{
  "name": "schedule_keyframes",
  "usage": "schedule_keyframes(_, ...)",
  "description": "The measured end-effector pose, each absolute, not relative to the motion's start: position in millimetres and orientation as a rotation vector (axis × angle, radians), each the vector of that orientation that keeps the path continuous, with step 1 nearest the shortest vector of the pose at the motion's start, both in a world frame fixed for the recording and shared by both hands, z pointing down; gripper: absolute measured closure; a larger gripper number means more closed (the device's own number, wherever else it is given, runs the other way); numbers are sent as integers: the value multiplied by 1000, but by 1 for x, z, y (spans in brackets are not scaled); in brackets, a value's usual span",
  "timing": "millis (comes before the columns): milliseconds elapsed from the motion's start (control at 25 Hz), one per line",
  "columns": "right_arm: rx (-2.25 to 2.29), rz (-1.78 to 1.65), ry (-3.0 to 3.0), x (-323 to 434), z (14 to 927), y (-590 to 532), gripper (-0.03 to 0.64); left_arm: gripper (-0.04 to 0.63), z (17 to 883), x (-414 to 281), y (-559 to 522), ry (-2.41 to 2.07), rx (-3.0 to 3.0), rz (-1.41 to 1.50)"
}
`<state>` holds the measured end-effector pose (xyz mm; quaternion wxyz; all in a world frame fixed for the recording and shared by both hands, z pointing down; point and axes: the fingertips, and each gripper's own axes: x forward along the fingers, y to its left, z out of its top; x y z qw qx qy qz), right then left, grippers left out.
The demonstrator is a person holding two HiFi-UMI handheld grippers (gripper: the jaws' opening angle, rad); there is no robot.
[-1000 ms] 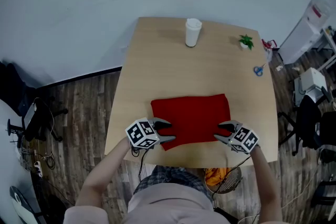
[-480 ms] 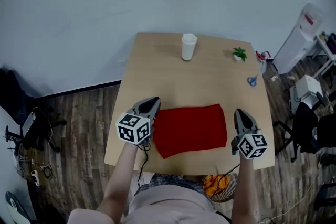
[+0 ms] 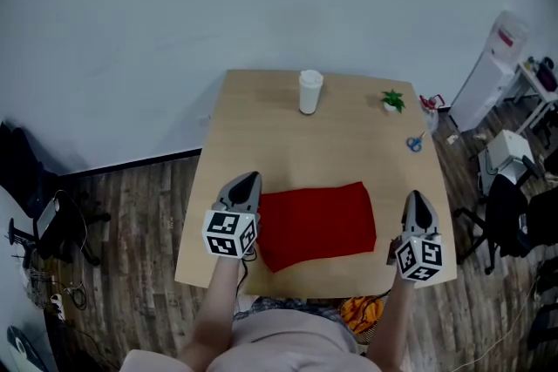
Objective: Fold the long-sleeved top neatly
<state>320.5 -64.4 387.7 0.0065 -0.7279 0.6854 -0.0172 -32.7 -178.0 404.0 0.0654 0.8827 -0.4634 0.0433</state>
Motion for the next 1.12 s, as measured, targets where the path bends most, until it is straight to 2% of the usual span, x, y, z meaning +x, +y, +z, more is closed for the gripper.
schedule_keyframes(1120,-2276,-68,2149,307,393,-54,611,594,405,-37,-174,-1373,2647,118)
